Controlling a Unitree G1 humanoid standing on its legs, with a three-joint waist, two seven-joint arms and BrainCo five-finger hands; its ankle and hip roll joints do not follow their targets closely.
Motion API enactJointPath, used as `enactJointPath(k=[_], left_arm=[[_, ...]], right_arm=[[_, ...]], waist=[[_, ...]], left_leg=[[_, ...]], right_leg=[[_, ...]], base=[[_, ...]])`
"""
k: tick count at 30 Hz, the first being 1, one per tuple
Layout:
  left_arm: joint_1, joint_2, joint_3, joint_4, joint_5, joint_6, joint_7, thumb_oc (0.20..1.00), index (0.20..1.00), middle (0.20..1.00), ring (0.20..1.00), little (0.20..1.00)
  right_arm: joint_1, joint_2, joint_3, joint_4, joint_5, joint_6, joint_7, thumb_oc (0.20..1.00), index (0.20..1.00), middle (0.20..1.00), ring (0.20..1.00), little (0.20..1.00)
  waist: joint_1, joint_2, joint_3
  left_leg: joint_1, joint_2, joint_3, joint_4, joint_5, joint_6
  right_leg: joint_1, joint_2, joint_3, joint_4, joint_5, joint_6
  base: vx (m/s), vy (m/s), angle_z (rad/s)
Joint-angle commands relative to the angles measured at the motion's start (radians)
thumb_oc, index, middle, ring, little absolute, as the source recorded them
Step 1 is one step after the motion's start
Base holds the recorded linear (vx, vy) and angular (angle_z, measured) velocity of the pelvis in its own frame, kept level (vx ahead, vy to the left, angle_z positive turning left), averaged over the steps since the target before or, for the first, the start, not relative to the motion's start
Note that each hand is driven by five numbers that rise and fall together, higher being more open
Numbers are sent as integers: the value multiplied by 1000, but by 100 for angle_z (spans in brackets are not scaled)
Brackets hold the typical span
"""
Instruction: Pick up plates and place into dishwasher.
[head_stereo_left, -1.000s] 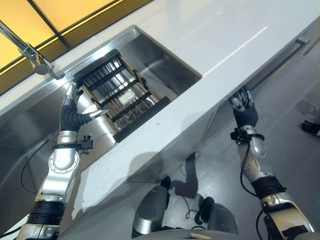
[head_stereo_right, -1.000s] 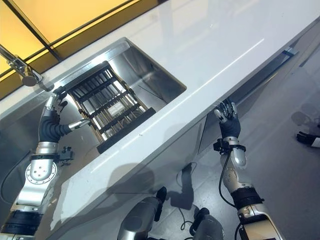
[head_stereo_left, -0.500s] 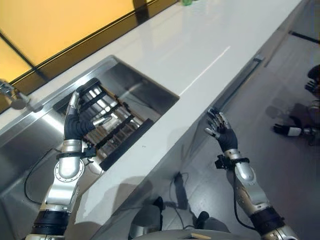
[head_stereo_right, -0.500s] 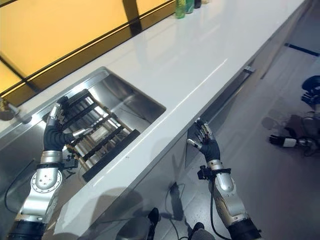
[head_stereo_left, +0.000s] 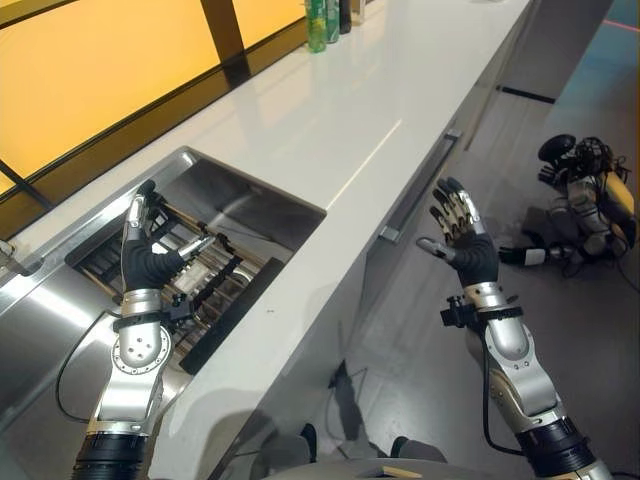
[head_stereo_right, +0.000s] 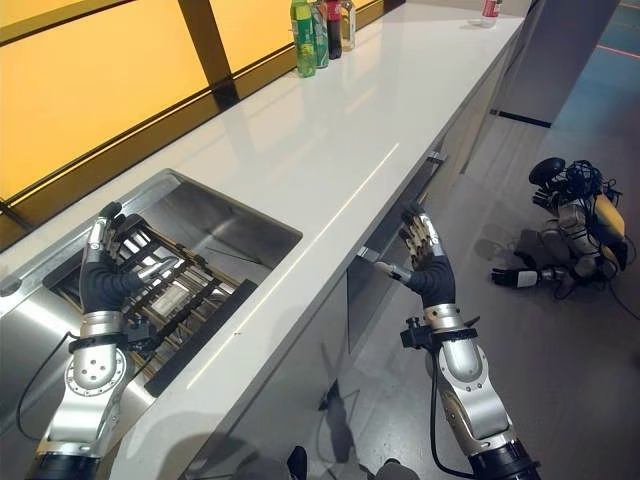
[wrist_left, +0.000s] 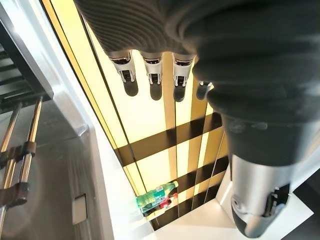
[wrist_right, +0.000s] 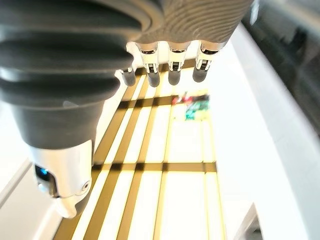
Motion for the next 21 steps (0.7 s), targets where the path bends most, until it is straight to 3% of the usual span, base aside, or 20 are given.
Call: enactJointPath(k=[1, 4, 6, 10, 17, 21], left_arm=[[-37, 53, 23, -42, -78, -21, -16, 1000, 1000, 1000, 1000, 1000], [-52, 25, 11, -31, -98, 2, -21, 1000, 1000, 1000, 1000, 1000], [-55, 1, -9, -45, -89, 11, -2, 1000, 1000, 1000, 1000, 1000], [-50, -21, -35, -68, -97, 37, 7, 1000, 1000, 1000, 1000, 1000], [0, -16, -19, -117, -137, 40, 20, 1000, 1000, 1000, 1000, 1000], [14, -11, 6, -121, -173, 40, 2, 1000, 1000, 1000, 1000, 1000]], right_arm=[[-74, -15, 24, -55, -46, -43, -15, 1000, 1000, 1000, 1000, 1000], [-113, -18, 26, -34, -41, -27, -6, 1000, 1000, 1000, 1000, 1000], [-132, -19, 14, -35, -37, 4, -4, 1000, 1000, 1000, 1000, 1000], [-157, -15, 13, -38, -25, 57, -21, 1000, 1000, 1000, 1000, 1000], [-189, -28, 62, -30, 7, 75, 12, 1000, 1000, 1000, 1000, 1000], [-215, -32, 101, -23, 13, 90, -25, 1000, 1000, 1000, 1000, 1000]], waist=[[33, -50, -65], [45, -69, -81], [47, -74, -93], [52, -79, -111], [115, -103, -133], [148, -104, -131]], left_leg=[[-22, -110, -99, -19, 7, 94], [-24, -128, -168, -20, 13, 79], [-24, -128, -211, -40, 18, 69], [-28, -121, -270, -59, 27, 59], [-49, -101, -325, -48, 42, 24], [-71, -82, -342, -35, 59, -3]], right_leg=[[13, 79, 114, 46, 83, -3], [44, 87, 145, -81, 97, -8], [51, 101, 211, -188, 110, -7], [45, 122, 269, -209, 126, -5], [75, 131, 189, -263, 123, -25], [87, 136, 146, -290, 128, -35]], base=[[34, -69, 93], [47, -85, 119], [33, -124, 82], [26, -133, 121], [5, -180, 74], [-12, -174, 28]])
